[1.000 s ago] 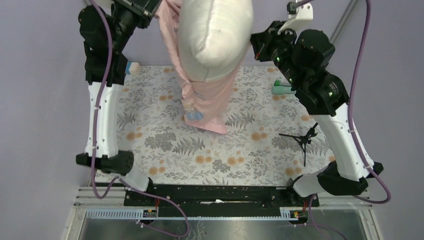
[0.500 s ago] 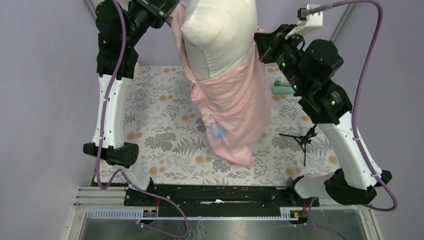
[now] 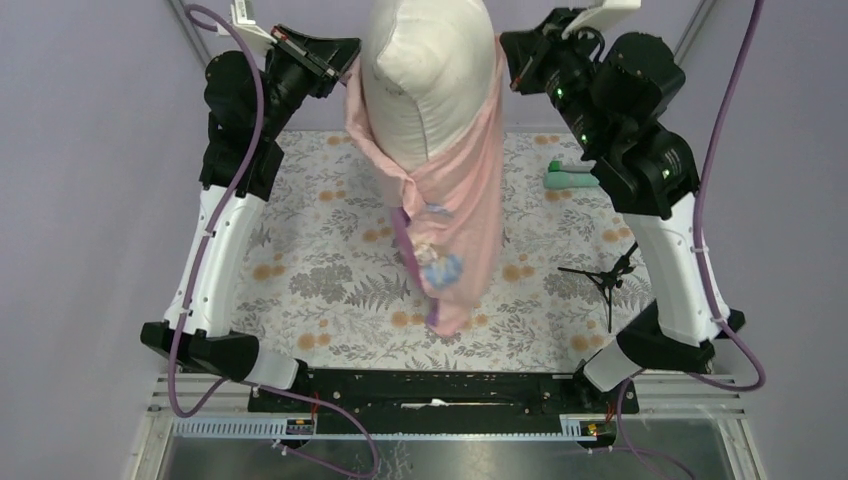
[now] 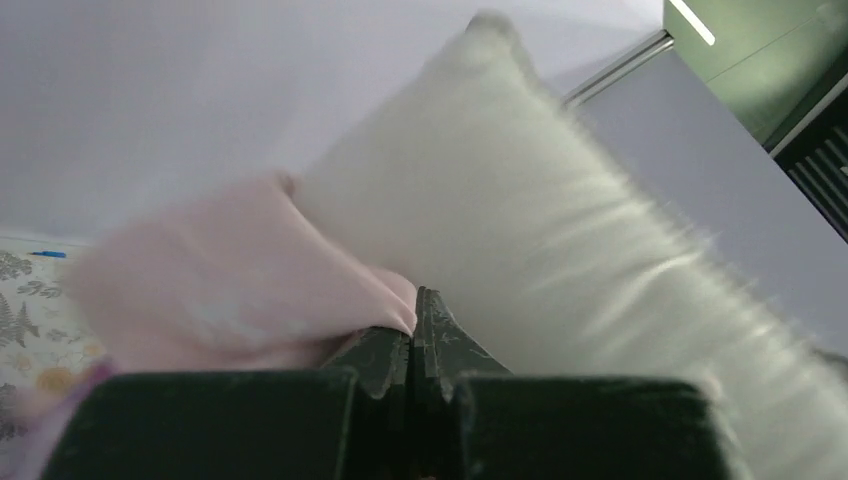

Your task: Put the pillow into the pillowcase

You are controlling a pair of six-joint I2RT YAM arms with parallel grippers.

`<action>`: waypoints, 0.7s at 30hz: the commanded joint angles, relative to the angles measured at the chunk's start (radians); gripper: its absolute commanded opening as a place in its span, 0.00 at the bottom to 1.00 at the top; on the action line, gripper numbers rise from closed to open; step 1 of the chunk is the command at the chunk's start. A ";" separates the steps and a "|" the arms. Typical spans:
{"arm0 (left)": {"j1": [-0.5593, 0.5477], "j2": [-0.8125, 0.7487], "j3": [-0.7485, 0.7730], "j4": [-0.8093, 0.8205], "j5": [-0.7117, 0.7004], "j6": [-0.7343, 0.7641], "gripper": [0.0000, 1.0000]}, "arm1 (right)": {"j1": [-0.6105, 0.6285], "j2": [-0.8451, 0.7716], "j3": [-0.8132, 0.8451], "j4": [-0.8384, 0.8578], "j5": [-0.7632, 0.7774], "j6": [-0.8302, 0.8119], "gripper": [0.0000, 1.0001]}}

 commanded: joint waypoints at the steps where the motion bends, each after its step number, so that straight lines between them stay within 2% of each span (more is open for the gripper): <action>1: 0.006 0.094 0.385 -0.078 -0.057 0.104 0.00 | -0.004 -0.205 -0.332 0.272 0.014 0.038 0.00; 3: 0.036 0.180 0.647 -0.142 -0.070 0.090 0.00 | -0.004 -0.291 -0.580 0.368 0.005 0.084 0.00; 4: 0.067 0.208 0.720 -0.137 -0.064 0.056 0.00 | -0.004 -0.321 -0.662 0.394 0.005 0.104 0.00; 5: 0.098 0.212 0.736 -0.108 -0.050 0.010 0.00 | -0.003 -0.343 -0.724 0.409 0.006 0.117 0.00; 7: 0.126 0.178 0.653 -0.020 -0.042 -0.034 0.00 | -0.003 -0.361 -0.762 0.417 0.013 0.121 0.00; 9: 0.110 0.137 0.507 0.040 -0.019 -0.038 0.00 | -0.003 -0.346 -0.672 0.377 0.031 0.083 0.00; 11: 0.072 0.096 0.300 0.051 -0.003 -0.014 0.00 | -0.004 -0.297 -0.474 0.320 0.049 0.029 0.00; 13: 0.024 0.039 0.108 0.097 -0.001 0.012 0.00 | -0.003 -0.208 -0.207 0.233 0.070 -0.023 0.00; 14: 0.003 0.019 0.032 0.107 -0.003 0.022 0.00 | -0.003 -0.127 -0.014 0.186 0.076 -0.044 0.00; 16: -0.026 -0.014 -0.072 0.115 -0.009 0.035 0.00 | -0.004 -0.022 0.236 0.112 0.070 -0.065 0.00; 17: -0.029 -0.025 -0.096 0.119 -0.011 0.038 0.00 | -0.002 0.005 0.279 0.093 0.066 -0.064 0.00; 18: -0.028 -0.030 -0.092 0.112 -0.012 0.046 0.00 | -0.002 0.004 0.254 0.087 0.064 -0.058 0.00; 19: -0.026 -0.027 -0.052 0.078 -0.025 0.066 0.00 | -0.003 -0.020 0.172 0.094 0.061 -0.047 0.00; 21: -0.021 0.001 0.101 -0.003 -0.049 0.112 0.00 | -0.004 -0.111 -0.112 0.175 0.056 -0.018 0.00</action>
